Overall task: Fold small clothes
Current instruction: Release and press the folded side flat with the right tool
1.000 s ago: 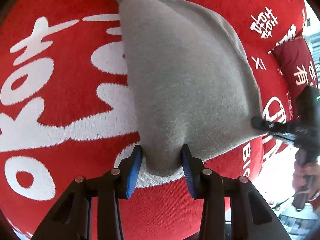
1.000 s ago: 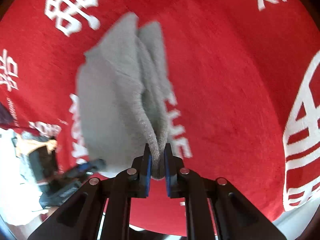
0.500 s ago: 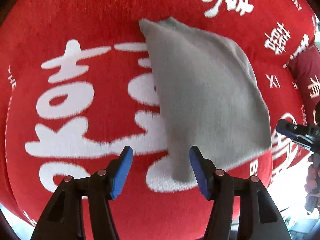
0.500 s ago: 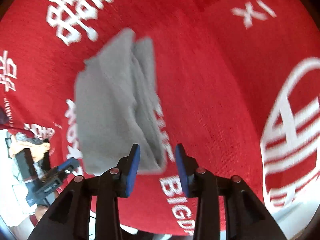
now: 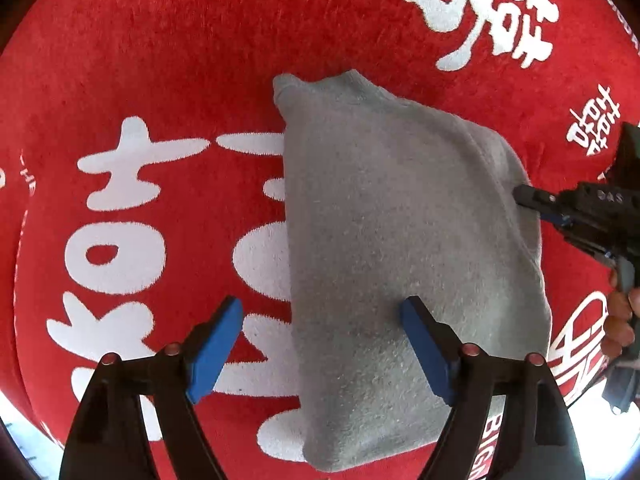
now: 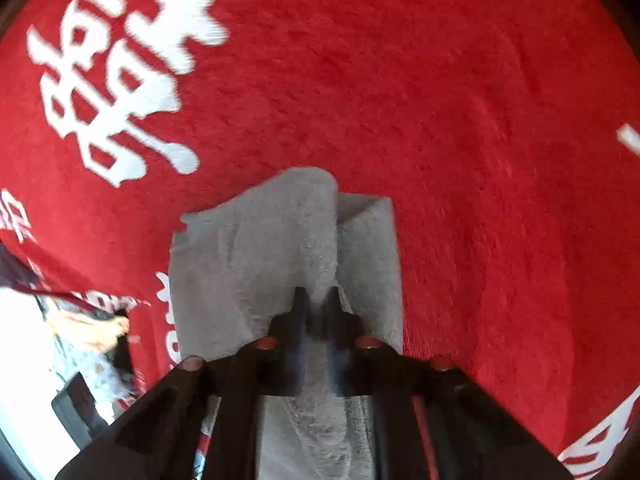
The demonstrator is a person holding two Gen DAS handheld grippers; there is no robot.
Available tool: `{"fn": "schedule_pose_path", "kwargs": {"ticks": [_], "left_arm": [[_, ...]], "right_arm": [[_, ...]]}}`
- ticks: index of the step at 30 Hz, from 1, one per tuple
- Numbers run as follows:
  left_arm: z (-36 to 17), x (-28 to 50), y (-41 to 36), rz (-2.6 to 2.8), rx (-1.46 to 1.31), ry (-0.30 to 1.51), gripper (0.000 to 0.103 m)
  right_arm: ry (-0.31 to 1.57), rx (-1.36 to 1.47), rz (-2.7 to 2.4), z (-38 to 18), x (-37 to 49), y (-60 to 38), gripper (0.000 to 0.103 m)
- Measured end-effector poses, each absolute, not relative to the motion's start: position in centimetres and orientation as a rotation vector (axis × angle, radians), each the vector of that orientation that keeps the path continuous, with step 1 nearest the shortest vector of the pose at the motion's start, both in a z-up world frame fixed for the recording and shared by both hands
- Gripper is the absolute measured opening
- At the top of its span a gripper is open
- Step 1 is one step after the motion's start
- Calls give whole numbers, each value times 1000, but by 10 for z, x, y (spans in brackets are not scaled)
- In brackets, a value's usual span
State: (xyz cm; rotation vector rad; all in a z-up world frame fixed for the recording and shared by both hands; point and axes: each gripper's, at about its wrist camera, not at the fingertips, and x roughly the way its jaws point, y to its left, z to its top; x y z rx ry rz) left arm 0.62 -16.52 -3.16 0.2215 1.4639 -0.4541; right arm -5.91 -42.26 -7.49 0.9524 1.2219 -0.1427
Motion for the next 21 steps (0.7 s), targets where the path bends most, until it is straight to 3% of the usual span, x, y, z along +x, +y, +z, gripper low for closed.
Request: {"fn": "schedule_pose_path", "kwargs": {"ticks": [5,7,21], "left_arm": [[-39,7,-172,-428,235,1486,84],[-44,7,-175,-406,260,1492,99],[-53,9,-183,-374,259,1507,99]], "right_arm": [[1249,821,-140,-64,-57,-419,8],[1303,760,-152,-78,-57,-418,8],[1362,770,-241,-65,-95,-438,14]]}}
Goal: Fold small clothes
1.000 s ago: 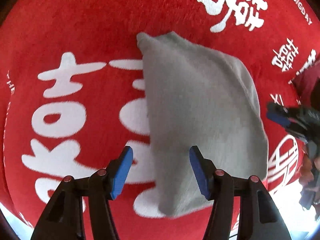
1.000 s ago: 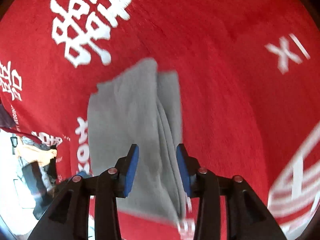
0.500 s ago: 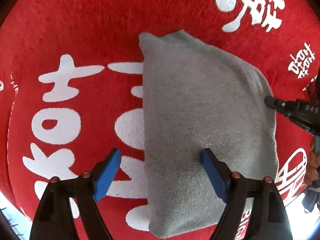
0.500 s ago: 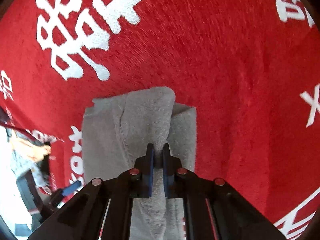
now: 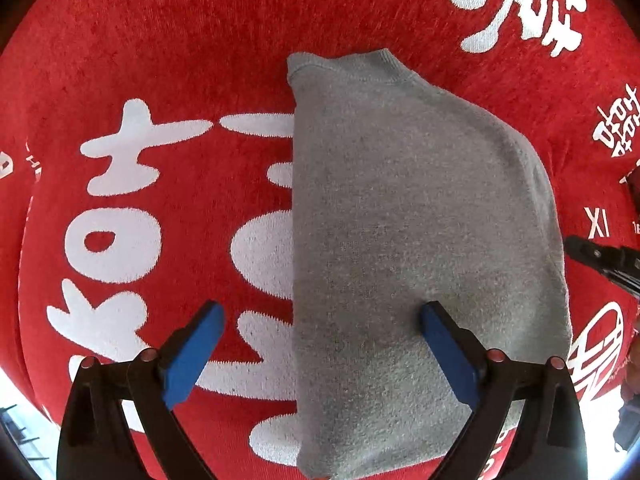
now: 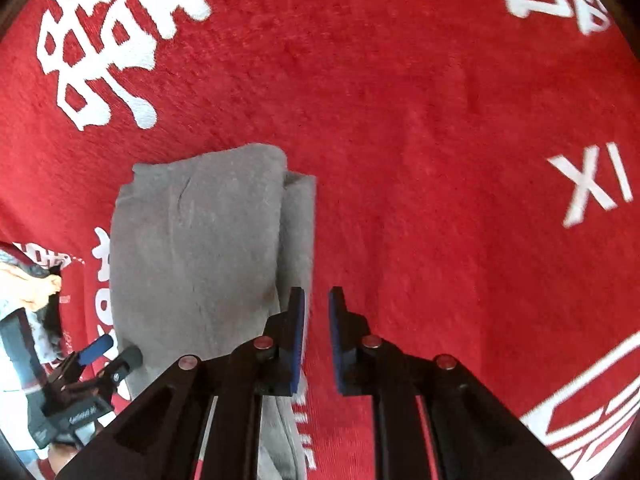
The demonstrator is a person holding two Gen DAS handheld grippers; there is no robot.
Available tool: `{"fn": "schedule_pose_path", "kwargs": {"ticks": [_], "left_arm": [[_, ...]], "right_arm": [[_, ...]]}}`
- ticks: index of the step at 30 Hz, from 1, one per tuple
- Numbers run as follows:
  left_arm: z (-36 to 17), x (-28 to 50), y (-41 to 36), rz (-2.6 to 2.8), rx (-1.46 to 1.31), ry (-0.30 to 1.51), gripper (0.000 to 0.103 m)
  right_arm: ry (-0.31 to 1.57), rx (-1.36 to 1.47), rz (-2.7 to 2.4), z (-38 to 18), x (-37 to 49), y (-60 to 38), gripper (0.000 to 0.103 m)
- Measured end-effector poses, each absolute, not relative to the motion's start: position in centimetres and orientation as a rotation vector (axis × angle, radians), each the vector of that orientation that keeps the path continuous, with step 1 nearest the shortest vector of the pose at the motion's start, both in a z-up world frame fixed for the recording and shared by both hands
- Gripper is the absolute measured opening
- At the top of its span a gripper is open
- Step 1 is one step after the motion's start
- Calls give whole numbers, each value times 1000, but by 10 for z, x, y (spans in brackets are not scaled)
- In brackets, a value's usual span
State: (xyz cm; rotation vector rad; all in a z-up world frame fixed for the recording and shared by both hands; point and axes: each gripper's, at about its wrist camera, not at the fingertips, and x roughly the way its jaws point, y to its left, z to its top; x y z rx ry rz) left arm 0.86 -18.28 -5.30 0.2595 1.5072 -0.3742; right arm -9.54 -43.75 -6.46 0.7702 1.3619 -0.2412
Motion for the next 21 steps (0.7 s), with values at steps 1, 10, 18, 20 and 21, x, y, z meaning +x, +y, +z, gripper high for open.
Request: {"fn": "schedule_pose_path", "kwargs": {"ticks": [1,10,18,20,21], "left_arm": [[-54,9,-183,-374,260,1508,99],[-62,12,-184,-380,265,1516,99],[-61,17,-181,-392,255,1517,99],[-58,15,-179,-393,260,1506,99],[-57,14,-179,-394,265,1500,99]], "right_arm": [[1358,773,-245,-60,-100,-438,16],[1325,673,-176,-30,-99,-404,27],[1454,472,-127,-48,-84,-361,27],[1456,480,-130,-51,-87,-359,27],[1453,481,-132,-50,-88,-360,28]]}}
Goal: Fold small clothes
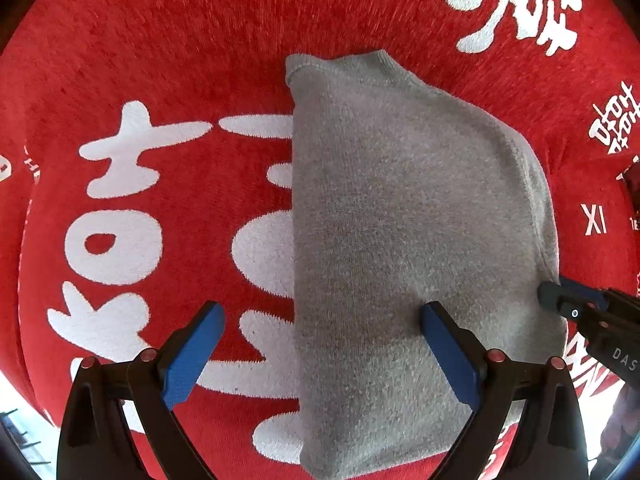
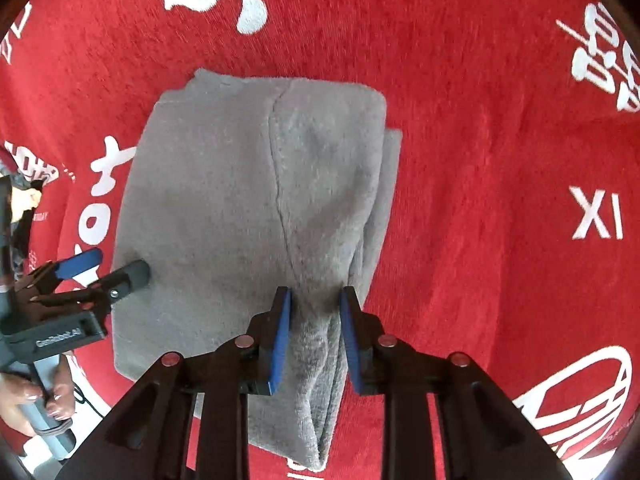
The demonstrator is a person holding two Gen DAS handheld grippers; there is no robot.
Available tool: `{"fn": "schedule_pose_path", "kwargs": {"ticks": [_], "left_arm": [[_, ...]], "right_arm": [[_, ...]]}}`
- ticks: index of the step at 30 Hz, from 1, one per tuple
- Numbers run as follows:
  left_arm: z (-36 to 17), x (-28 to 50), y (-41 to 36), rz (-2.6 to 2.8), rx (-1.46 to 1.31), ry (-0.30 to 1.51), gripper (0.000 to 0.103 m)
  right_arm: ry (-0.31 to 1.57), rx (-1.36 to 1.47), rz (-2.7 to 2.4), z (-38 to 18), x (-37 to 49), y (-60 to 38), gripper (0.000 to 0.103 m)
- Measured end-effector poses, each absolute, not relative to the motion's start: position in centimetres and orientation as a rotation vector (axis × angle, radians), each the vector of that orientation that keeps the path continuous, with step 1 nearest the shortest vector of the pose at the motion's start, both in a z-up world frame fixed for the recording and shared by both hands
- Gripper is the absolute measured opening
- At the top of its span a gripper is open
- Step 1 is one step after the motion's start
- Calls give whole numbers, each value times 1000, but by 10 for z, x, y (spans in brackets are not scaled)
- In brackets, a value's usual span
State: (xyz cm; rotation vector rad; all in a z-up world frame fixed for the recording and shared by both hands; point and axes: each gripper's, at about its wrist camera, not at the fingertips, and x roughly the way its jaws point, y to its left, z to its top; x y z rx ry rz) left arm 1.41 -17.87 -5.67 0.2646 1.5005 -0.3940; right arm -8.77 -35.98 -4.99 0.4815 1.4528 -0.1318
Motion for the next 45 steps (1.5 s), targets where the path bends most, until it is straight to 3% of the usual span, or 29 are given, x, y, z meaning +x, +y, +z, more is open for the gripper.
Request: {"fn": "schedule_pose_path", "kwargs": {"ticks": [19,45], "left_arm": [[-41,9,-172,-417,297,1489,99],[-46,12,-169,-464,273,1511,99]], "right_arm": [[1450,480,-149,-42,-98,-369,41],[1463,491,-137,-46,-94,-371,41]]}}
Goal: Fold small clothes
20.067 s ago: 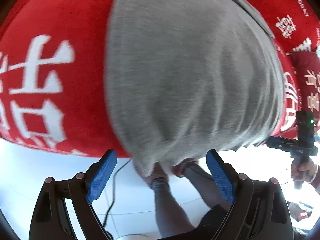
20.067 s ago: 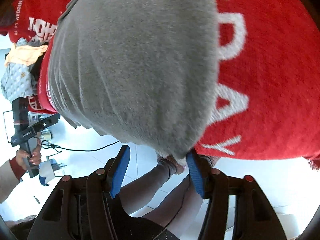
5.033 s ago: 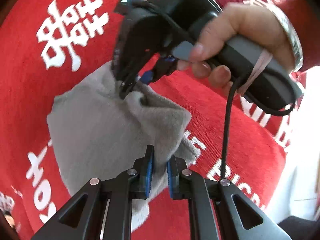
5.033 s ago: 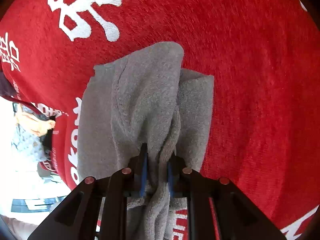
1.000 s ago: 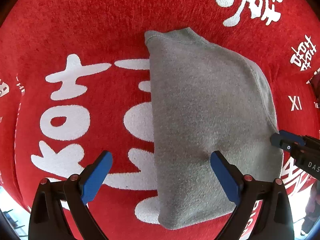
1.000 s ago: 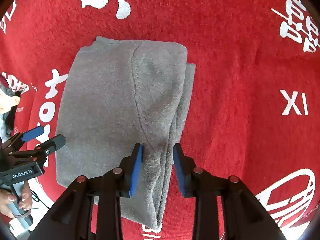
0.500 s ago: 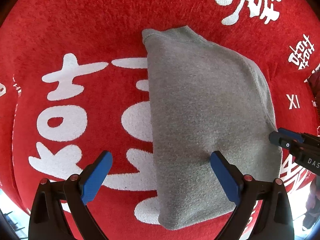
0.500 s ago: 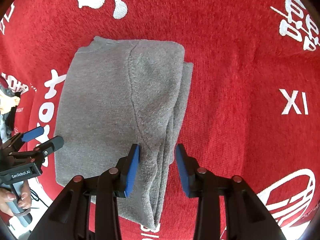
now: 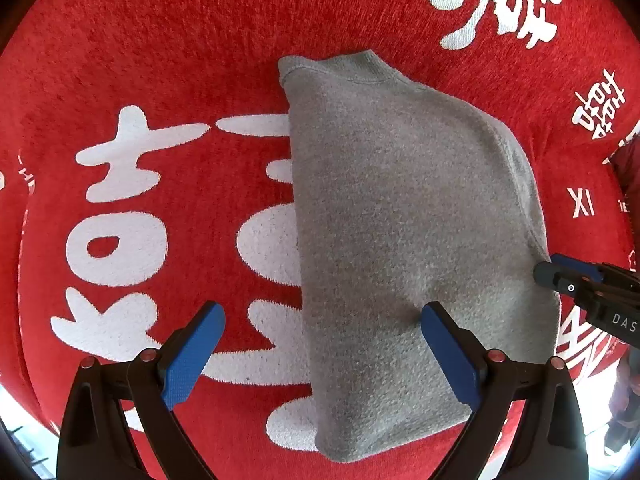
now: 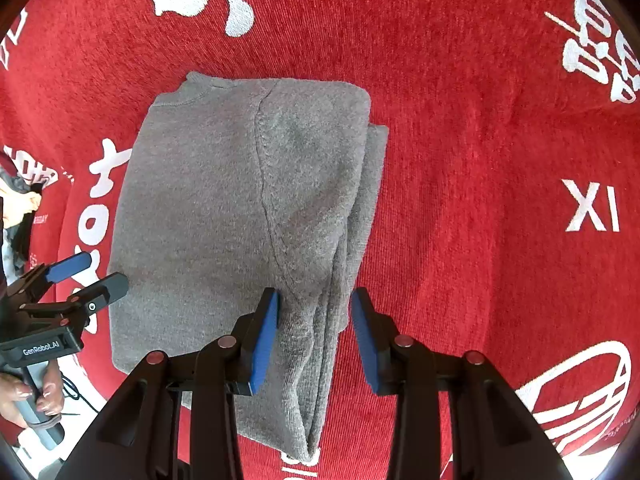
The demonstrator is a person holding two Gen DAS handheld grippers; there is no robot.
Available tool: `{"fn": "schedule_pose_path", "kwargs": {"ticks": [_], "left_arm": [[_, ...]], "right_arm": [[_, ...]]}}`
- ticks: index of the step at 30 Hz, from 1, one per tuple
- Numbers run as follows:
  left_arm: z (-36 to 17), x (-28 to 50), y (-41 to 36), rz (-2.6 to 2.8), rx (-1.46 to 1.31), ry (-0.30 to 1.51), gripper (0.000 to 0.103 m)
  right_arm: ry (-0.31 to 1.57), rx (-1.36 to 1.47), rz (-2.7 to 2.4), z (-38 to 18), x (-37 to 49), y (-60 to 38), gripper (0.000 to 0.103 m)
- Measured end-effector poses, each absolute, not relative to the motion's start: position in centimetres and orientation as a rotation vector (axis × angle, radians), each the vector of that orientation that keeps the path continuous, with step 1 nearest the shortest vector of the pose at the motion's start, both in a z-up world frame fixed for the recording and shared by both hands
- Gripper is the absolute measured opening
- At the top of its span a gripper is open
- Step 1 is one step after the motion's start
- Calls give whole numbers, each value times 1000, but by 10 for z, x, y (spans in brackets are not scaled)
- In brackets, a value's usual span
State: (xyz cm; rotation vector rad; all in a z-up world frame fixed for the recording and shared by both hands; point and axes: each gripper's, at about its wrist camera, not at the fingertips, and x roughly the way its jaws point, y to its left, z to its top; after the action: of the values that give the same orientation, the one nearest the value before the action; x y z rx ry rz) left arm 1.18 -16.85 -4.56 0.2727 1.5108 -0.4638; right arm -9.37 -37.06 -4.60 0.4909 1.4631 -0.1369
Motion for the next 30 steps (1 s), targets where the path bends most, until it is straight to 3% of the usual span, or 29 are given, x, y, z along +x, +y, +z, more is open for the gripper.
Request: {"fn": "schedule_pose_path", "kwargs": {"ticks": [11,14,20,23,30], "left_arm": [[-47,16,-163,-504,231,1527,99],[-47,19,-161,-530,176,1544,99],[-52,28,-150,-606,100,1586,99],[-59,36,-139,-657,2,1635,99],[-76,36,-131,-753,-114,1696,99]], "right_arm": [[1460,504,-118,-47,-93,-373,41],[1461,546,-119,-49,-95,-381,51],[1396,737,-81,-56,-103,-404,51],[1319,853,-56,-61,-106,-422,58],[1222,1129,64,-101,-103,-459,58]]}}
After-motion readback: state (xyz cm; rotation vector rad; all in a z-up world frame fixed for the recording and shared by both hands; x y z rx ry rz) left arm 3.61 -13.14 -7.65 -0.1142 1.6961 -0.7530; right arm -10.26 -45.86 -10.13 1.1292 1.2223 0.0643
